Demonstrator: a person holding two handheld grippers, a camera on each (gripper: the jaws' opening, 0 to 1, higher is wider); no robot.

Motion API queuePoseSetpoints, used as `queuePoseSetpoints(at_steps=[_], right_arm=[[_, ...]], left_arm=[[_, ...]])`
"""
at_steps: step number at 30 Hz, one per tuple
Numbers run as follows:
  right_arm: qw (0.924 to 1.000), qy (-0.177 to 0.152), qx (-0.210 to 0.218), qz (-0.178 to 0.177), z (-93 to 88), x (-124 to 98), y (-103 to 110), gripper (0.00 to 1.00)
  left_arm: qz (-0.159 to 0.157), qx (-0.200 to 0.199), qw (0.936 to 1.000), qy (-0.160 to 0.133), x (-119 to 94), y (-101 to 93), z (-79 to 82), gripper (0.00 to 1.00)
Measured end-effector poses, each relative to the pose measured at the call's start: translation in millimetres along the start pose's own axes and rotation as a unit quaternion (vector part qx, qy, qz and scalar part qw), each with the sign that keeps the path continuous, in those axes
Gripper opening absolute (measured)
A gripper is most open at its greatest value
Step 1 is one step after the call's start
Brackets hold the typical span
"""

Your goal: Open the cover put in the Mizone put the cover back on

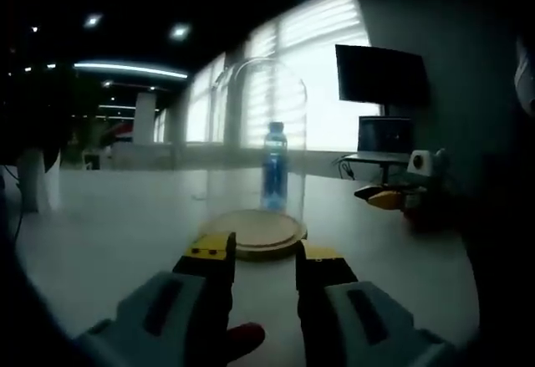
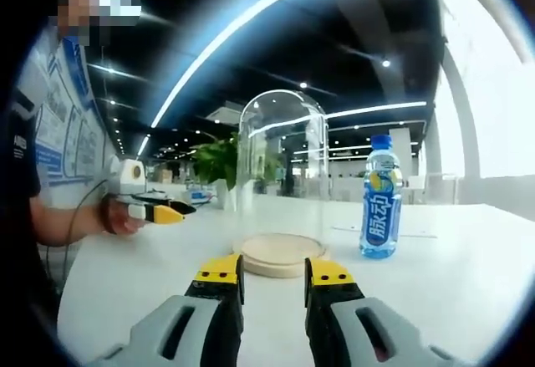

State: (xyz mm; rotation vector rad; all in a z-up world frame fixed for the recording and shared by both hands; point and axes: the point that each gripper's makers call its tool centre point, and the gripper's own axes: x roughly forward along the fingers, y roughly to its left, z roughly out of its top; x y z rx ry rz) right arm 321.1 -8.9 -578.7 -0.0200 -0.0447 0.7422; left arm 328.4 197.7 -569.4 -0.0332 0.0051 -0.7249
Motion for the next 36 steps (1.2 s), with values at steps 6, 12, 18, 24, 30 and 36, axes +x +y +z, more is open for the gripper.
queuePoseSetpoints(at_steps=[6,12,18,24,30,36], right_arm=[[1.0,0.0,-0.007,0.006,0.0,0.6,3.0,0.22],[1.0,0.002,-0.006,0.006,-1.3,0.8,2.3,0.22],[1.0,0.001,-0.002,0.005,-1.0,0.9,1.5,0.22],[1.0,-0.002,0.0,0.007,-0.3,1.2,1.8,0.23],[0.9999,-0.002,-0.003,0.013,-0.3,1.6,4.5,0.24],[0.9999,-0.002,-0.002,0.017,-0.1,2.0,5.9,0.26]], left_arm=[[0.0,-0.002,1.0,-0.004,-0.4,-2.4,2.3,0.25],[0.0,0.0,0.9999,-0.01,-1.1,-2.8,5.2,0.26],[0.004,-0.005,0.9999,-0.011,-1.4,0.0,5.4,0.26],[0.002,-0.001,1.0,-0.01,-1.0,-1.6,5.0,0.26],[0.0,-0.002,1.0,-0.008,-0.3,-1.9,3.6,0.26],[0.001,-0.009,0.9999,-0.01,-0.6,-0.6,4.7,0.27]])
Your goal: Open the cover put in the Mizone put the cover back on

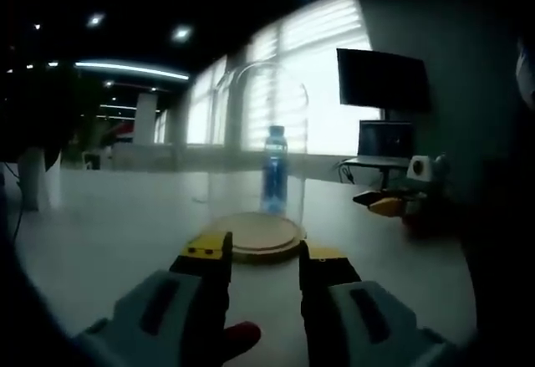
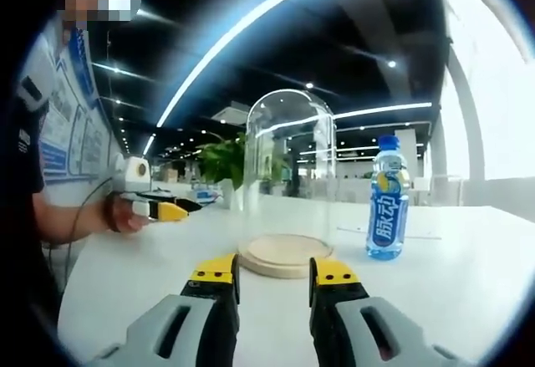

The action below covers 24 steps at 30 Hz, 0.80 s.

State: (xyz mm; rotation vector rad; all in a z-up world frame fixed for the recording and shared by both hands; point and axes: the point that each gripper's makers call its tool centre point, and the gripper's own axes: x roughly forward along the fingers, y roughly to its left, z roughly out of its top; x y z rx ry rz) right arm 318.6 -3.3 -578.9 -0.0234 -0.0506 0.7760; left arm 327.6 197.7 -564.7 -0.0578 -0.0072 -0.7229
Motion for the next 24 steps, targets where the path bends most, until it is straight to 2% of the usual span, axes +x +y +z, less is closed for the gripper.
queuePoseSetpoints(at_steps=[7,12,17,21,24], right_arm=[[1.0,0.0,-0.002,0.006,1.8,0.7,3.5,0.29],[0.9999,0.001,-0.007,0.011,2.6,1.5,4.6,0.29],[0.9999,-0.01,-0.001,0.006,7.9,0.3,0.0,0.33],[0.9998,-0.014,0.005,0.009,15.2,1.9,-1.6,0.34],[0.9995,-0.019,0.003,0.027,24.4,5.0,2.6,0.35]], left_arm=[[0.002,-0.012,0.9999,-0.007,-1.1,2.8,3.8,0.31],[-0.005,-0.015,0.9999,0.005,1.3,0.2,0.5,0.34],[-0.002,-0.014,0.9999,-0.009,0.0,3.3,6.9,0.38],[-0.007,-0.014,0.9992,-0.036,-1.2,3.0,19.8,0.37],[-0.01,-0.024,0.9993,-0.027,4.3,5.4,20.8,0.37]])
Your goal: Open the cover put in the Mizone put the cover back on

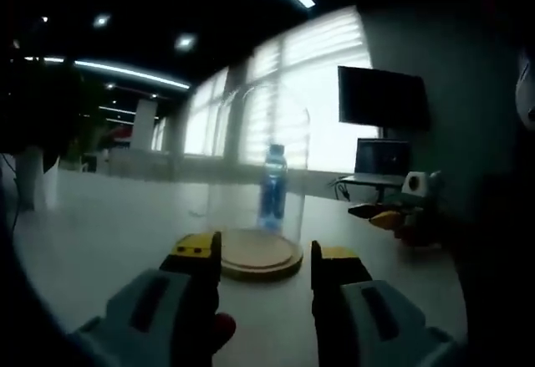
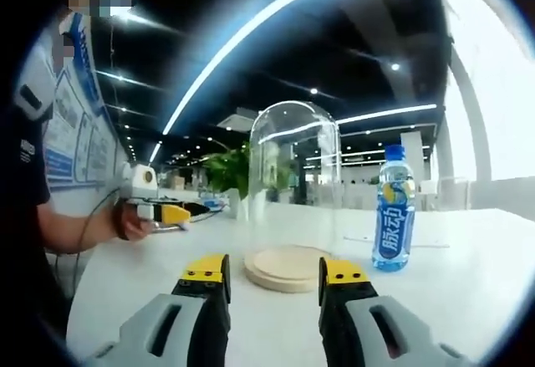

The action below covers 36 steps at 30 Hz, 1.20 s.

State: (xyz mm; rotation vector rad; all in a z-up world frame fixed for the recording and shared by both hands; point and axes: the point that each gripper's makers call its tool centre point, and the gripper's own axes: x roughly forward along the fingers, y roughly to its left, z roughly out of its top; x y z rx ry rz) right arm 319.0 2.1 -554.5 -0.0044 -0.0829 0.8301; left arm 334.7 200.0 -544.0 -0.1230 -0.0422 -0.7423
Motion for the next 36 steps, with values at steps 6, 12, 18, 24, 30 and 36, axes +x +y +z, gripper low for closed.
queuePoseSetpoints(at_steps=[6,12,18,24,30,36], right_arm=[[0.9995,0.008,-0.017,0.026,8.4,6.0,0.7,0.41],[0.9995,-0.002,-0.008,0.032,16.2,11.7,-2.7,0.41],[0.9995,-0.01,0.002,0.029,23.6,18.9,-19.3,0.41],[0.9996,-0.008,-0.003,0.027,29.6,23.7,-26.3,0.41],[0.9991,0.0,-0.009,0.042,33.7,33.1,-33.3,0.41],[0.9966,0.005,-0.048,0.066,51.5,50.8,-31.4,0.44]], left_arm=[[0.0,0.014,0.9999,-0.01,4.9,2.7,15.4,0.37],[0.015,0.039,0.999,-0.016,8.6,8.5,29.4,0.35],[0.022,0.056,0.998,-0.018,12.4,13.0,36.8,0.24],[-0.018,0.014,0.9996,0.017,22.2,9.1,30.1,0.35],[-0.045,-0.006,0.9989,0.011,33.1,6.0,35.2,0.41],[-0.055,0.008,0.9984,0.01,45.4,7.1,45.0,0.48]])
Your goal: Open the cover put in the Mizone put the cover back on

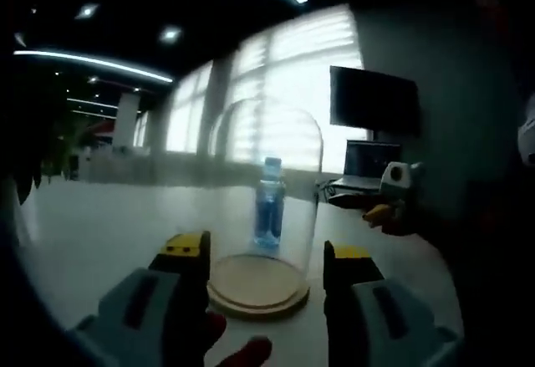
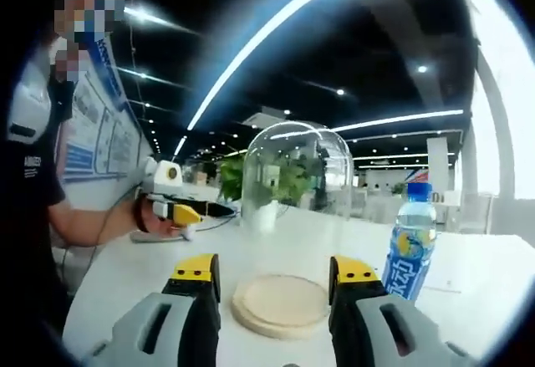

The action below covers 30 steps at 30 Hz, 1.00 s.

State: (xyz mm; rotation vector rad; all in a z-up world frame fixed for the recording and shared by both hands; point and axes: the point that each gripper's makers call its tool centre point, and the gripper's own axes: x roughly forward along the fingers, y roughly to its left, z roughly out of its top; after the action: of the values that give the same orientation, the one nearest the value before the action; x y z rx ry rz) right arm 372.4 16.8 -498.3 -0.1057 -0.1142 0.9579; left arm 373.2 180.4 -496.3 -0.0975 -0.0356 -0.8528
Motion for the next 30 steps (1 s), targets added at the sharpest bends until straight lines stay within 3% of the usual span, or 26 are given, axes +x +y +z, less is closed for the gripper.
queuePoseSetpoints(at_steps=[3,6,9,16,19,23,30], right_arm=[[0.9999,0.0,0.007,0.01,10.0,6.8,-4.9,0.45],[0.9995,-0.002,0.016,0.029,17.1,13.2,-7.7,0.48],[0.9994,0.005,0.001,0.034,18.3,21.1,-11.7,0.48],[0.9965,0.023,0.009,0.08,20.0,35.6,-8.9,0.54],[0.9955,0.032,0.007,0.089,20.7,41.2,-11.7,0.57],[0.9945,0.036,-0.002,0.098,24.9,45.4,-15.8,0.58],[0.9944,0.034,-0.016,0.099,29.2,50.0,-27.4,0.58]], left_arm=[[-0.002,0.012,0.9999,-0.009,3.1,0.6,8.6,0.48],[-0.023,0.005,0.9997,-0.01,8.3,-0.9,17.4,0.48],[-0.027,0.02,0.9994,-0.012,13.2,1.4,24.0,0.48],[-0.055,0.024,0.9982,-0.007,25.1,-0.7,32.6,0.47],[-0.06,0.045,0.9972,-0.006,31.2,4.2,38.6,0.47],[-0.081,0.028,0.9963,0.001,38.9,12.4,51.8,0.49],[-0.099,0.044,0.994,-0.006,48.5,24.4,63.8,0.53]])
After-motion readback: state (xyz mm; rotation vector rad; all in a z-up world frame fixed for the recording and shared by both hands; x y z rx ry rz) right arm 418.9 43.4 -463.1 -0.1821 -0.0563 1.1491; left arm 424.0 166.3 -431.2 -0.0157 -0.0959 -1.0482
